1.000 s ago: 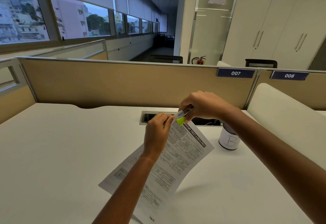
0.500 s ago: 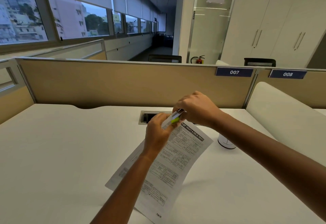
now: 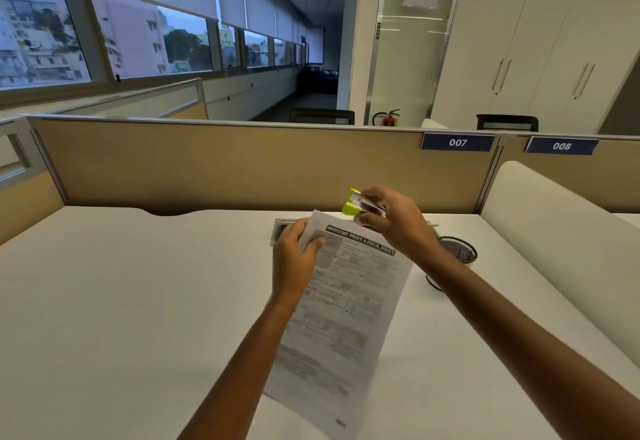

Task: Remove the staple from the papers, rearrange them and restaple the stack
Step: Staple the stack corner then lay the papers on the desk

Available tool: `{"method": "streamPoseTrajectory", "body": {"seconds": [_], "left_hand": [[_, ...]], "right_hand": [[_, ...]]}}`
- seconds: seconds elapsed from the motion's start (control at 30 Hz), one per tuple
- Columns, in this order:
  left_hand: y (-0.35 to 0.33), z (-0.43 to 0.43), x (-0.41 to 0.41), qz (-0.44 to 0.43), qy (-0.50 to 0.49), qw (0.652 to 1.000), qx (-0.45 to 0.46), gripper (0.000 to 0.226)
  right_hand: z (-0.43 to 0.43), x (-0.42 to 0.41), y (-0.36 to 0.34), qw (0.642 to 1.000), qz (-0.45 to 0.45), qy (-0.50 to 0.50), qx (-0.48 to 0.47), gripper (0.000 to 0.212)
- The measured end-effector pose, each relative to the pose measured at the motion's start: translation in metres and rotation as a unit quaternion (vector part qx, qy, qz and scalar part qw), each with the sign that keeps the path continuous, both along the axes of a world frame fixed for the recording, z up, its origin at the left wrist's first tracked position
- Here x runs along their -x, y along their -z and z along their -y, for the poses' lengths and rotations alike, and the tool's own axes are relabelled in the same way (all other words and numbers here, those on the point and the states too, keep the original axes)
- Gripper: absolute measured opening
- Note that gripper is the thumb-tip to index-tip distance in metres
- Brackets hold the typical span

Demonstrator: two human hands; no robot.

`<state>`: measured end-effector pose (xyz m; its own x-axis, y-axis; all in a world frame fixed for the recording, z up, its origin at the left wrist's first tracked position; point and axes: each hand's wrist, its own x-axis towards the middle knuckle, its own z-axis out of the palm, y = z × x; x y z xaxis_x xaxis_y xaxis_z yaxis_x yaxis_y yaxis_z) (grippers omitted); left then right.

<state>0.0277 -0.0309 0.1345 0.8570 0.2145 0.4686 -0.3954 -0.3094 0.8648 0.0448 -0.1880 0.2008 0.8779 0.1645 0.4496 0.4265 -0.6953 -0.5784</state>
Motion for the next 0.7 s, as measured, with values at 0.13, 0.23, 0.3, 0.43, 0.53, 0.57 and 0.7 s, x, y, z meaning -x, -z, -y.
{"method": "streamPoseTrajectory", "body": {"seconds": [0.13, 0.23, 0.3, 0.43, 0.53, 0.57, 0.7], "left_hand": [[0.011, -0.007, 0.002, -0.044, -0.055, 0.994, 0.082, 0.017], [0.016, -0.010, 0.004, -0.049, -0.085, 0.990, 0.104, 0.017], [0.018, -0.012, 0.004, -0.055, -0.095, 0.987, 0.117, 0.018], [0.022, -0.013, 0.004, -0.056, -0.098, 0.985, 0.129, 0.024], [0.024, -0.014, 0.003, -0.051, -0.096, 0.985, 0.133, 0.023], [0.024, -0.014, 0.003, -0.050, -0.095, 0.985, 0.135, 0.023], [0.023, -0.012, 0.004, -0.036, -0.097, 0.984, 0.146, 0.019]], "right_hand": [[0.025, -0.006, 0.042, 0.984, -0.036, 0.124, -0.121, 0.030], [0.044, -0.005, 0.088, 0.972, -0.079, 0.194, -0.110, 0.031], [0.055, -0.001, 0.119, 0.962, -0.122, 0.231, -0.077, 0.033], [0.066, 0.012, 0.165, 0.942, -0.188, 0.278, -0.023, 0.035], [0.065, 0.020, 0.183, 0.931, -0.218, 0.293, 0.000, 0.039], [0.064, 0.022, 0.186, 0.928, -0.225, 0.298, 0.004, 0.040], [0.063, 0.027, 0.198, 0.922, -0.238, 0.306, 0.019, 0.042]]}}
